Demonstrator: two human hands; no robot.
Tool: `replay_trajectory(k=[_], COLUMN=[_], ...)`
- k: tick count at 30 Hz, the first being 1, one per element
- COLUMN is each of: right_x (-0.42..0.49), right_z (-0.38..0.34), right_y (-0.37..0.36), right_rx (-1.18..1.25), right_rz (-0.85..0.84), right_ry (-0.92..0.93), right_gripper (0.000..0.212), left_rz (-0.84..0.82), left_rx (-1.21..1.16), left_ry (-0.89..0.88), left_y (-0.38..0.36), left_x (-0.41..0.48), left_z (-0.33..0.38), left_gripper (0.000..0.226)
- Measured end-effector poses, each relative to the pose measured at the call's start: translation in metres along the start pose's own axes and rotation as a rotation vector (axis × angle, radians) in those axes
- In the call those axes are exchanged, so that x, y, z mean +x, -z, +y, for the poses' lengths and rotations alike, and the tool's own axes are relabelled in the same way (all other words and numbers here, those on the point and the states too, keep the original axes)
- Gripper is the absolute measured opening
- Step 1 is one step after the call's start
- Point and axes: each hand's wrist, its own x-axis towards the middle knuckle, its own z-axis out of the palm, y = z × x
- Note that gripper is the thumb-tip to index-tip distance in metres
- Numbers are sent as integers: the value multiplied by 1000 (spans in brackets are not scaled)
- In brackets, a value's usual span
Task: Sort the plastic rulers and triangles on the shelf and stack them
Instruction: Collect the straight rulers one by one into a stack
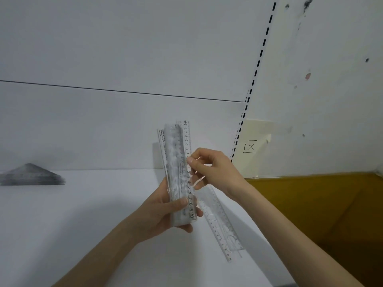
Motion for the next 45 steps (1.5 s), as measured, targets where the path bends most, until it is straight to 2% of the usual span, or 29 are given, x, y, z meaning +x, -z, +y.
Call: replay_trajectory(k=[5, 9, 12, 15, 18, 22, 25, 29, 34, 39, 42, 45], right_x=[5, 6, 1, -17, -33, -37, -41, -46, -62, -67, -68, -74], right_z=[0, 8, 29, 59, 74, 73, 77, 88, 105, 106, 106, 98], right_y=[-5, 4, 29, 43, 35, 31, 38, 56, 88, 107, 119, 127], right_rx=[-172, -278, -477, -815, -919, -908, -837, -709, -658, -655, -618, -448], right_rz=[-33, -20, 119, 49, 11, 56, 71, 138, 257, 190, 147, 129], right_ry=[61, 70, -44, -270, -372, -386, -413, -436, -454, -536, -595, -572], right_gripper=[22, 31, 34, 41, 53, 55, 39, 30, 34, 44, 36, 26], left_rz=[0, 106, 193, 266, 311, 326, 308, 289, 287, 261, 247, 231], left_rx=[12, 17, -2, -4, 9, 7, 1, 0, 0, 4, 4, 0], left_ry=[13, 3, -15, -32, -41, -43, -40, -38, -38, -35, -24, -1], left_y=[-1, -1, 0, 2, 4, 4, 4, 4, 5, 5, 4, 3], left_x=[0, 4, 7, 9, 11, 10, 9, 8, 9, 10, 9, 9], left_z=[-2, -6, -6, -4, -4, -5, -5, -5, -6, -8, -9, -9], left_gripper=[68, 73, 77, 71, 67, 67, 67, 67, 66, 67, 67, 82])
